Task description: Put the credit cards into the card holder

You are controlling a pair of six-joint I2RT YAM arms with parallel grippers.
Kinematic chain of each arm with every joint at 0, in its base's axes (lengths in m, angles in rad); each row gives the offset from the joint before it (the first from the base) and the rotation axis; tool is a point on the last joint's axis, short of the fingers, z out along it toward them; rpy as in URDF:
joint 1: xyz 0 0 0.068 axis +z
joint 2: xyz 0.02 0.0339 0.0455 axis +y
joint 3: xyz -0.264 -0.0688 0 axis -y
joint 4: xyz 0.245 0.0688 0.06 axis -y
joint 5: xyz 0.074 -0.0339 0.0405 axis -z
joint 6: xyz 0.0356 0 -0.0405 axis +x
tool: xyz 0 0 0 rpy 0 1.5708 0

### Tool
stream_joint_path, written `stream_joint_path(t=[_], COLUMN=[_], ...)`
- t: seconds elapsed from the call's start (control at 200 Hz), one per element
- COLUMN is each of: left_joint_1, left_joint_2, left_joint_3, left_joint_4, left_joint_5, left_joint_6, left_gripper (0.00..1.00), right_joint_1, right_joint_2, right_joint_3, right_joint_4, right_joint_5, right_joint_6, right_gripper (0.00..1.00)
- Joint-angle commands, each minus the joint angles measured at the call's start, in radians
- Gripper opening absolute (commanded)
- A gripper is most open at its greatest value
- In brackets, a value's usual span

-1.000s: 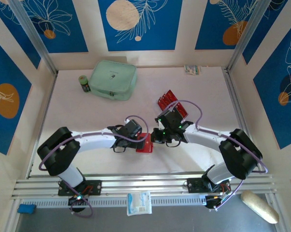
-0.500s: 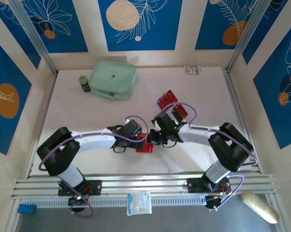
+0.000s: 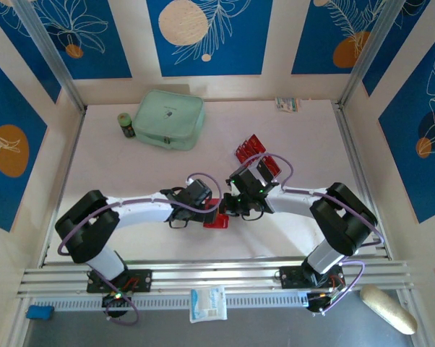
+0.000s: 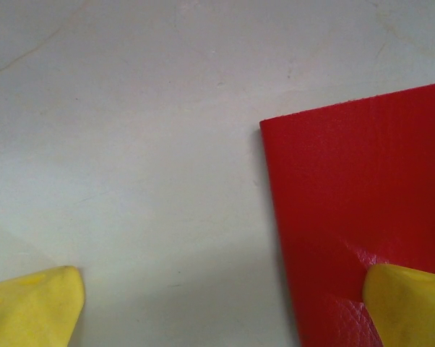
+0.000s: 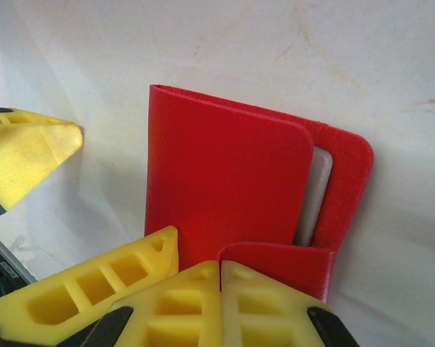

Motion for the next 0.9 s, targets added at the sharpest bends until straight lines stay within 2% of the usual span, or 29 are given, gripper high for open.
stream_joint_path(t=[0.0, 0.27, 0.665, 0.89], left_joint_1=[-0.009, -0.009, -0.01, -0.009], left_joint_2=[0.05, 0.047, 0.039, -0.027], left_joint_3=[-0.049, -0.052, -0.06, -0.045], left_joint_4=[-0.035, -0.033, -0.03, -0.049], left_joint_5=[0.004, 0.006, 0.012, 0.022], left_joint_6=[-0.011, -0.014, -0.02, -0.032], left_gripper=[1.0, 1.0, 1.0, 1.0], right_joint_1=[0.0, -0.001, -0.014, -0.017], right_joint_2=[0.022, 0.074, 0.091, 0.117], right_joint_3=[0.033, 0.032, -0.086, -0.1], right_joint_4=[0.022, 0.031, 0.053, 0.022], right_joint_5=[-0.019, -0.021, 0.006, 0.01], right_joint_6=[0.015, 0.012, 0.057, 0.079], right_gripper=[0.0, 0.0, 0.0, 0.0])
